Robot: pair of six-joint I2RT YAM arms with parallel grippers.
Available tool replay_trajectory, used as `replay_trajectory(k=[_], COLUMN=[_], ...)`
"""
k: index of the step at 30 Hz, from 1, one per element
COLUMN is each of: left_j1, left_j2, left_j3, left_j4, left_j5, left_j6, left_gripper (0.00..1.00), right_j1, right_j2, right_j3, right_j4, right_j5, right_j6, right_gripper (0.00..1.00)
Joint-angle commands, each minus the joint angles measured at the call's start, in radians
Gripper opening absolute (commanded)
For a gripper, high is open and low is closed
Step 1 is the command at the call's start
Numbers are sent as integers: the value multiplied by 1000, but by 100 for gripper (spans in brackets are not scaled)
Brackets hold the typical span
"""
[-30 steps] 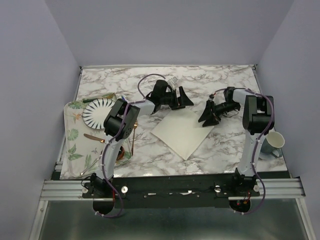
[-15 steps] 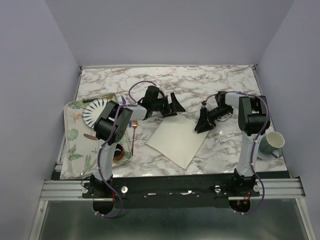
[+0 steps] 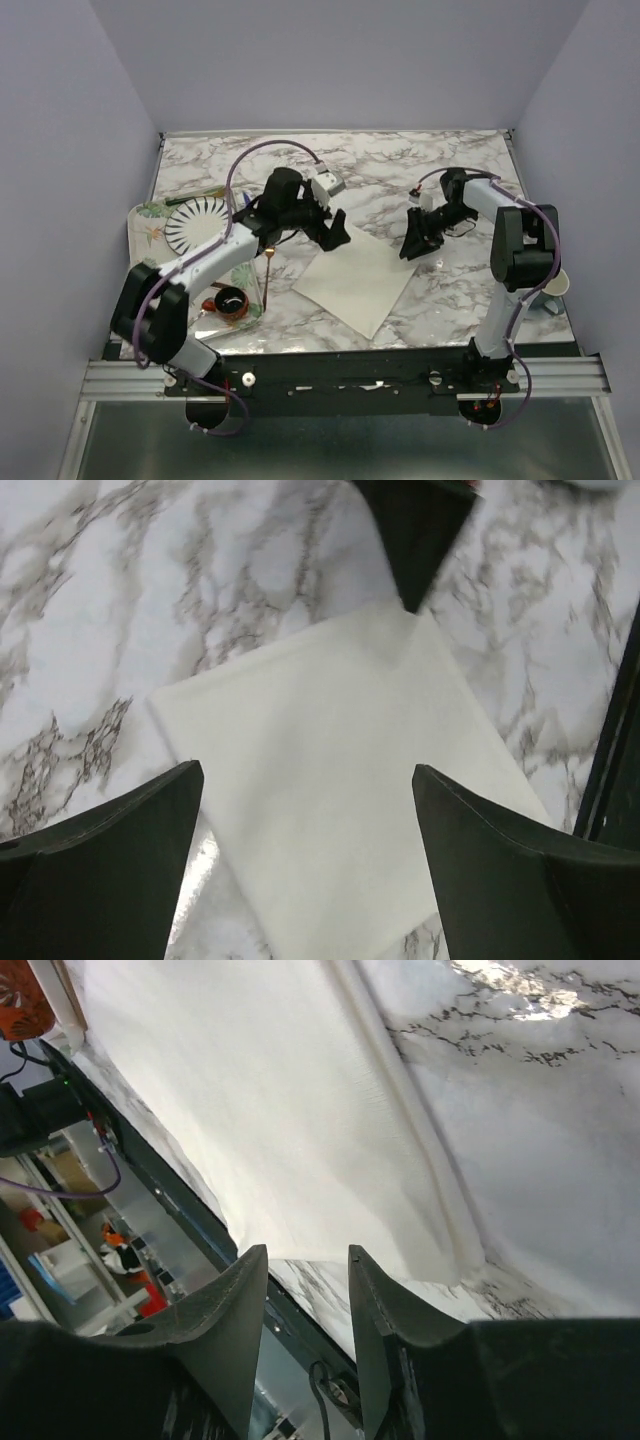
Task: Fold the napkin into a case and place the utensils inside
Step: Smooth out the square-folded napkin at the center of the board, then pick up the top corner of the square folded napkin from the center of the board.
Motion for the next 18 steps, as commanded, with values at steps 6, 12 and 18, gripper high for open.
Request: replay_trajectory(k=[6,12,18], left_j1=[-468,-705,-747], left_j2=[-308,-288,-232], left_j3=[-327,-403,-418], left_j4=[-116,-15,63], left_j5=[-310,-396,-376], left_j6=[487,551,533], left_gripper=[39,46,47], right_j1=[-6,-3,-3], right_j2=[-50,-65,-90], right_j3=[-46,-108,-180], right_j4=[82,167,230], right_j5=[-67,-78,-77], right_j6=[-18,28,62], right_gripper=[46,46,46])
